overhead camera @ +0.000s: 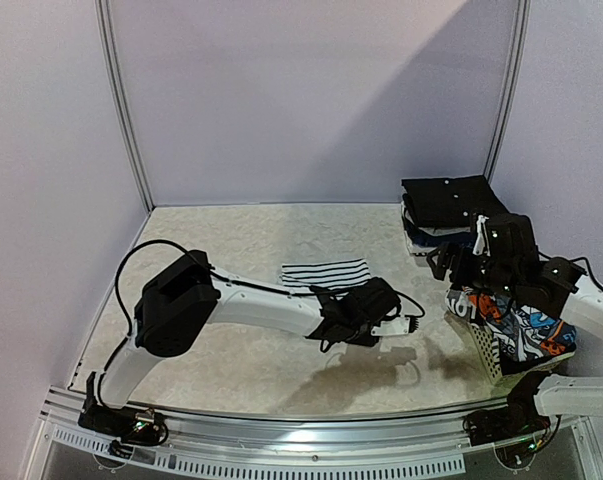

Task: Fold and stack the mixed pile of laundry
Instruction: Pick up the square-folded tank top from the center of the board, then pass from the left arm to the right

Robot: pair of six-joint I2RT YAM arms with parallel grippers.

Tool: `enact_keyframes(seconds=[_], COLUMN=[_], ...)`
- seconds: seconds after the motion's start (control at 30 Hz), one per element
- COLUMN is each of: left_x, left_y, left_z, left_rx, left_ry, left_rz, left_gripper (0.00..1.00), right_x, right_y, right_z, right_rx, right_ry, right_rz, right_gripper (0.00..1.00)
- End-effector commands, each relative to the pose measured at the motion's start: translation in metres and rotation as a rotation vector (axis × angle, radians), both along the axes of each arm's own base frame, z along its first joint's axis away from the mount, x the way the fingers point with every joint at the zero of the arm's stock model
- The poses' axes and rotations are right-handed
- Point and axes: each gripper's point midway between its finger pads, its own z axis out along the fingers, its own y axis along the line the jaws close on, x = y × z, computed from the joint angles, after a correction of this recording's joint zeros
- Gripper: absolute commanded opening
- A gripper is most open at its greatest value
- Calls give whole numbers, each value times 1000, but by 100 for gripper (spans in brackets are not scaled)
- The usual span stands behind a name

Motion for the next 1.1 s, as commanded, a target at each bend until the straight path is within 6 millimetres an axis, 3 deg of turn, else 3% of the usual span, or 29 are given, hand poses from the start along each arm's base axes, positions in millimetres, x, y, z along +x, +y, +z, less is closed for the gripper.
enact_keyframes(seconds=[0.0,0.3,0.4,0.63,0.87,1.07], left_x=[5,26,31,19,-1,-11], left_y=[-3,0,1,14,40,60], left_z=[-18,-31,-31,0,33,36], left_rx=[27,31,19,-146,-342,-415], left_ry=[-13,-59,-71,-34,26,61], left_rz=[6,48,63,104,140,171], left_gripper=[45,23,0,0,0,0], right_x=[-4,-4,-3,-2,9,20], right_y=[-8,-6,-6,5,41,76], right_z=[-10,-13,-14,-12,-21,-34], right_rx=[-30,-31,-30,19,117,209], right_ry=[21,30,34,28,95,170], right_rz=[-20,-7,-10,22,118,205], right_gripper=[99,99,99,99,99,99])
